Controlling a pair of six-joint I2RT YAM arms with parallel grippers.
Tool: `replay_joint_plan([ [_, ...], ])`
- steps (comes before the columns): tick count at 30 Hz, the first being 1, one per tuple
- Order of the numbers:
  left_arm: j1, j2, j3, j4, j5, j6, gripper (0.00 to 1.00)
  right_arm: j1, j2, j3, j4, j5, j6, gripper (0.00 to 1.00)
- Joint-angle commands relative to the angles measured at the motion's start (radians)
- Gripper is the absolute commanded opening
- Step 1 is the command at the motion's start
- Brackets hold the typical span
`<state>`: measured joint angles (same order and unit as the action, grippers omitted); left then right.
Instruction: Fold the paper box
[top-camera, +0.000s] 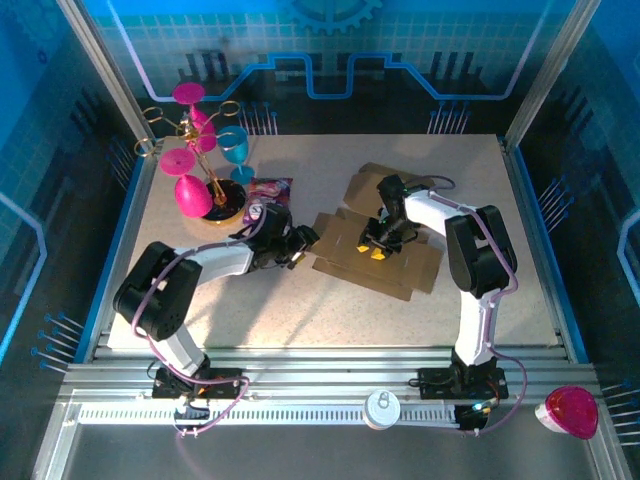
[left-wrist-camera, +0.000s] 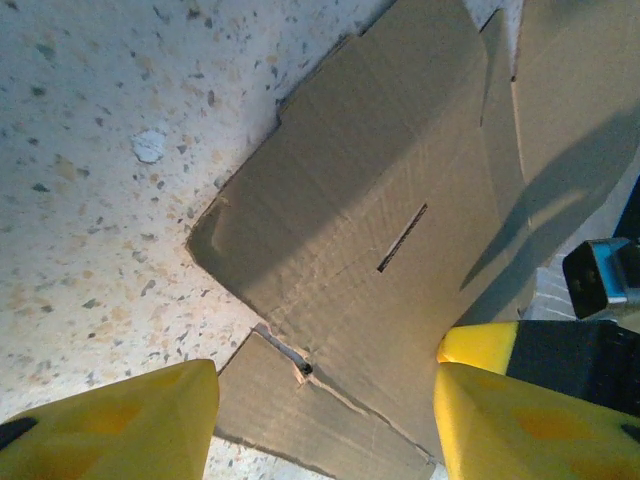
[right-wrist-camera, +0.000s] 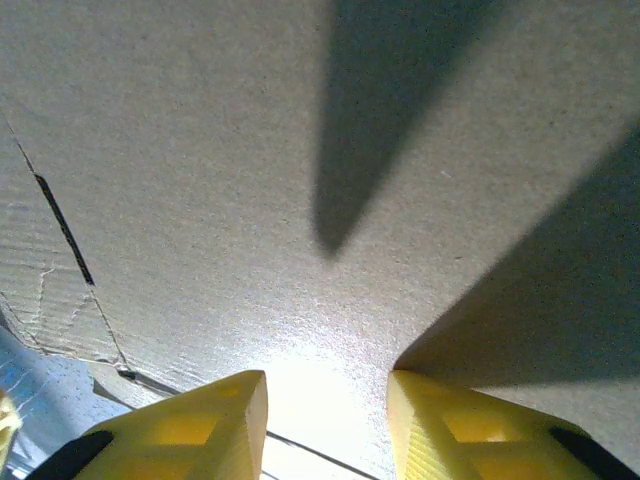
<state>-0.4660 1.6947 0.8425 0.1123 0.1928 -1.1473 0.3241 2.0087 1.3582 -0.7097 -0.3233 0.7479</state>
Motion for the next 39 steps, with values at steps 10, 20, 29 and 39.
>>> replay_joint_plan([
  [10, -0.011, 0.085, -0.037, 0.165, 0.001, -0.070, 0.55, -0.008, 0.024, -0.002, -0.016, -0.047, -0.005, 0.37],
  [20, -0.011, 0.124, -0.072, 0.303, -0.013, -0.130, 0.46, -0.021, 0.030, -0.001, -0.006, -0.071, -0.007, 0.37],
  [29, -0.011, 0.141, -0.130, 0.480, -0.044, -0.179, 0.20, -0.025, 0.038, 0.000, 0.000, -0.090, -0.010, 0.37],
  [39, -0.019, 0.072, -0.130, 0.441, -0.083, -0.206, 0.00, -0.038, -0.080, 0.019, 0.006, -0.049, -0.003, 0.49],
])
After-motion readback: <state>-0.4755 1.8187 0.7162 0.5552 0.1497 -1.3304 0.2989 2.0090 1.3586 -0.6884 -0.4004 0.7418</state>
